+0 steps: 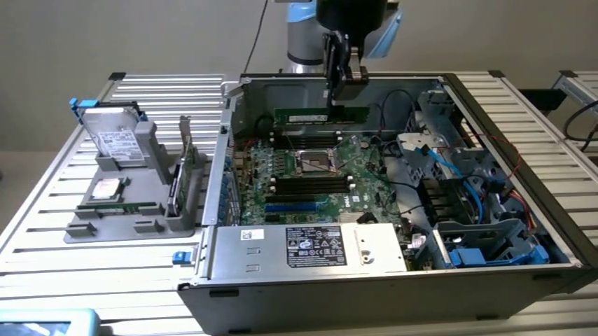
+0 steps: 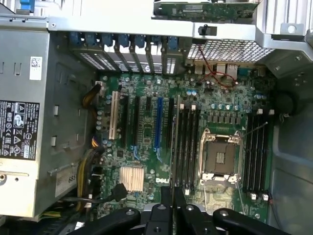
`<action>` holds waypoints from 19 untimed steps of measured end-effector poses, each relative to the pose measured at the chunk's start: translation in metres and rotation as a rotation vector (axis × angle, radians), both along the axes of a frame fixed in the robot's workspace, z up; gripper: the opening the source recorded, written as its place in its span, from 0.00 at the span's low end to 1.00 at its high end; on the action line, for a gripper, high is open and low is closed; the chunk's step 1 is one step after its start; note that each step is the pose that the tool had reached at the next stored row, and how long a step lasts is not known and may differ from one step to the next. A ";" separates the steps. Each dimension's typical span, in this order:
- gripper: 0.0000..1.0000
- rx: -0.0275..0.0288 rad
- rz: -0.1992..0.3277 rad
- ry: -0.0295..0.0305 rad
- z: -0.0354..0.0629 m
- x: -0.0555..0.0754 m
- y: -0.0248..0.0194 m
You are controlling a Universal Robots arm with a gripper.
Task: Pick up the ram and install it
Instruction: 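Pick up the ram and move it above insertion slot, then insert the ram into the slot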
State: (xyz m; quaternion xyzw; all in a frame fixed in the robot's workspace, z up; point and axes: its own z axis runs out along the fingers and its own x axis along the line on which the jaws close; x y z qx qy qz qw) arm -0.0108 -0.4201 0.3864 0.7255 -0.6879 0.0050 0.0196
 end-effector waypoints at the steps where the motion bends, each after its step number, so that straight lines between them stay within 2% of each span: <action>1: 0.13 0.0001 0.000 -0.0001 -0.0005 0.000 0.0025; 4: 0.13 0.0002 0.000 -0.0001 -0.0020 0.001 0.0067; 8: 0.13 0.0006 -0.001 -0.0001 -0.0049 0.002 0.0089; 19: 0.13 0.0012 -0.011 -0.0001 -0.0170 0.003 0.0111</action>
